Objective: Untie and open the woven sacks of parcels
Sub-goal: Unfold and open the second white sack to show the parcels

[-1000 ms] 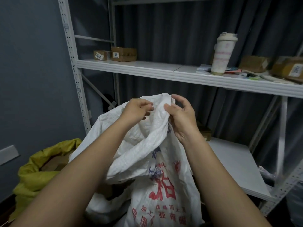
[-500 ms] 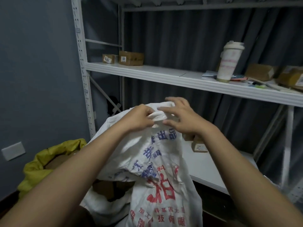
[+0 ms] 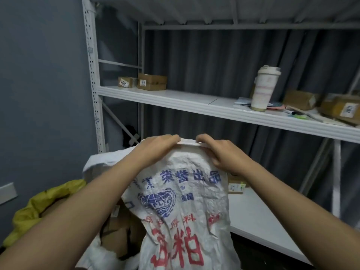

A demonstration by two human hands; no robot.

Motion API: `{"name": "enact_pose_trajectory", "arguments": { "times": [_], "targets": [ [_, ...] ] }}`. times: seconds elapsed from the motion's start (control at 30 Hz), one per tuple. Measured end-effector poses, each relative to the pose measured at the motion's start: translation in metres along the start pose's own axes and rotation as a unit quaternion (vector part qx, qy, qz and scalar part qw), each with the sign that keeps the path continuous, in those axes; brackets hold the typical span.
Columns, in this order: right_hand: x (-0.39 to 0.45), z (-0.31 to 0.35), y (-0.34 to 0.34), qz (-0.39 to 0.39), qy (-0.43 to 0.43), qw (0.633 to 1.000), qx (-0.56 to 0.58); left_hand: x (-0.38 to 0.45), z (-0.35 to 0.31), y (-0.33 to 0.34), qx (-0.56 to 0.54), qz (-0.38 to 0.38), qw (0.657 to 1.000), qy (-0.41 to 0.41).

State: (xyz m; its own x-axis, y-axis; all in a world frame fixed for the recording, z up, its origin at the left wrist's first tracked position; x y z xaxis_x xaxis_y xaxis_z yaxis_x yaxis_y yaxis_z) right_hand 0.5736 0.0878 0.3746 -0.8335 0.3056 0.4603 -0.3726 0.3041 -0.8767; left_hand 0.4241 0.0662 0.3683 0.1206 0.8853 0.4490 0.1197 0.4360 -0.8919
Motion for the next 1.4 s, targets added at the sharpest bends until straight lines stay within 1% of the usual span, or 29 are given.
{"name": "enact_pose_trajectory", "arguments": {
  "times": [0.03,0.1,0.17,0.2,0.23,0.27,0.33,0.4,0.47,0.53,0.57,0.6,0.63,0.7,0.77,0.83,0.87,0.93,1.0,1.07,1.1,1.13,1.2,1.23,1.27,1.3,1.33,1.37,1.4],
  "targets": [
    [-0.006,-0.002,0.000,-0.013,-0.020,0.999,-0.037,0.003,-0.002,0.001,-0.033,0.015,0.999,0.005],
    [-0.013,-0.002,-0.007,-0.070,-0.065,0.992,-0.085,0.008,-0.002,0.000,-0.124,0.049,0.991,-0.016],
    [-0.020,0.001,-0.015,-0.132,-0.084,0.983,-0.100,0.010,-0.006,0.004,-0.224,0.090,0.970,-0.028],
    [-0.023,0.004,-0.017,-0.153,-0.091,0.978,-0.106,0.010,-0.011,0.007,-0.265,0.110,0.957,-0.024],
    [-0.026,0.005,-0.017,-0.158,-0.096,0.976,-0.114,0.009,-0.016,0.010,-0.295,0.127,0.947,-0.016],
    [-0.029,0.006,-0.015,-0.149,-0.100,0.975,-0.130,0.009,-0.022,0.011,-0.309,0.134,0.941,-0.006],
    [-0.036,0.007,-0.013,-0.122,-0.118,0.969,-0.178,0.010,-0.030,0.014,-0.312,0.129,0.941,0.013],
    [-0.043,0.006,-0.015,-0.111,-0.139,0.963,-0.204,0.012,-0.035,0.014,-0.323,0.134,0.937,0.017],
    [-0.046,0.005,-0.020,-0.116,-0.143,0.962,-0.204,0.013,-0.037,0.011,-0.328,0.162,0.930,0.013],
    [-0.046,0.001,-0.027,-0.134,-0.124,0.969,-0.165,0.013,-0.037,0.012,-0.287,0.193,0.938,0.019],
    [-0.047,-0.002,-0.032,-0.151,-0.107,0.975,-0.122,0.013,-0.037,0.011,-0.231,0.185,0.955,0.032],
    [-0.048,-0.007,-0.037,-0.169,-0.079,0.980,-0.066,0.014,-0.038,0.010,-0.173,0.156,0.971,0.054],
    [-0.048,-0.013,-0.042,-0.184,-0.038,0.982,-0.007,0.015,-0.038,0.006,-0.129,0.112,0.983,0.071],
    [-0.050,-0.028,-0.046,-0.196,0.058,0.975,0.087,0.016,-0.037,-0.012,-0.088,0.023,0.993,0.080],
    [-0.050,-0.038,-0.042,-0.172,0.119,0.970,0.124,0.022,-0.031,-0.029,-0.073,-0.024,0.995,0.068],
    [-0.048,-0.041,-0.038,-0.150,0.135,0.971,0.126,0.028,-0.028,-0.046,-0.070,-0.056,0.994,0.070],
    [-0.047,-0.039,-0.040,-0.158,0.128,0.971,0.126,0.030,-0.029,-0.050,-0.079,-0.061,0.992,0.082],
    [-0.048,-0.032,-0.044,-0.191,0.090,0.971,0.114,0.030,-0.036,-0.049,-0.097,-0.032,0.990,0.096],
    [-0.051,-0.017,-0.048,-0.199,0.028,0.978,0.050,0.026,-0.040,-0.037,-0.106,0.023,0.991,0.082],
    [-0.056,-0.003,-0.042,-0.147,-0.021,0.987,-0.067,0.025,-0.038,-0.031,-0.179,0.050,0.980,0.064],
    [-0.058,-0.001,-0.037,-0.119,-0.033,0.984,-0.126,0.027,-0.035,-0.030,-0.212,0.055,0.974,0.055],
    [-0.060,-0.001,-0.034,-0.098,-0.041,0.980,-0.166,0.028,-0.032,-0.028,-0.230,0.062,0.970,0.051],
    [-0.063,-0.001,-0.031,-0.092,-0.064,0.974,-0.198,0.028,-0.031,-0.025,-0.225,0.061,0.970,0.065],
    [-0.064,0.002,-0.034,-0.104,-0.077,0.971,-0.199,0.026,-0.033,-0.027,-0.200,0.034,0.976,0.083],
    [-0.063,0.006,-0.038,-0.110,-0.074,0.975,-0.176,0.023,-0.036,-0.030,-0.163,-0.015,0.981,0.108],
    [-0.058,0.009,-0.042,-0.108,-0.048,0.984,-0.130,0.018,-0.042,-0.037,-0.118,-0.082,0.980,0.140],
    [-0.052,0.010,-0.045,-0.104,-0.007,0.993,-0.061,0.010,-0.049,-0.043,-0.063,-0.153,0.970,0.179],
    [-0.045,0.009,-0.043,-0.086,0.037,0.996,0.006,0.003,-0.057,-0.046,-0.007,-0.215,0.953,0.215],
    [-0.040,0.006,-0.040,-0.076,0.066,0.994,0.049,-0.004,-0.063,-0.047,0.039,-0.262,0.933,0.243]
  ]
}}
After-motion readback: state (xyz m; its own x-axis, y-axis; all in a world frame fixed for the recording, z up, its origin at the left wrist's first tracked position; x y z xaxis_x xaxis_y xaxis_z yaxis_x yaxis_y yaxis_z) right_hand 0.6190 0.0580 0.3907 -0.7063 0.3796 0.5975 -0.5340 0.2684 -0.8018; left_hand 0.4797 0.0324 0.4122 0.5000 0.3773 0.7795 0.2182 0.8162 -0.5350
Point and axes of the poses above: each hand's wrist, its own x-axis towards the middle knuckle, its own y-axis out of the palm, z = x × y, the point moved 8 cm from there along x, towards the middle knuckle, and after that the axes turned 9 degrees about -y, right-handed, at the moved point
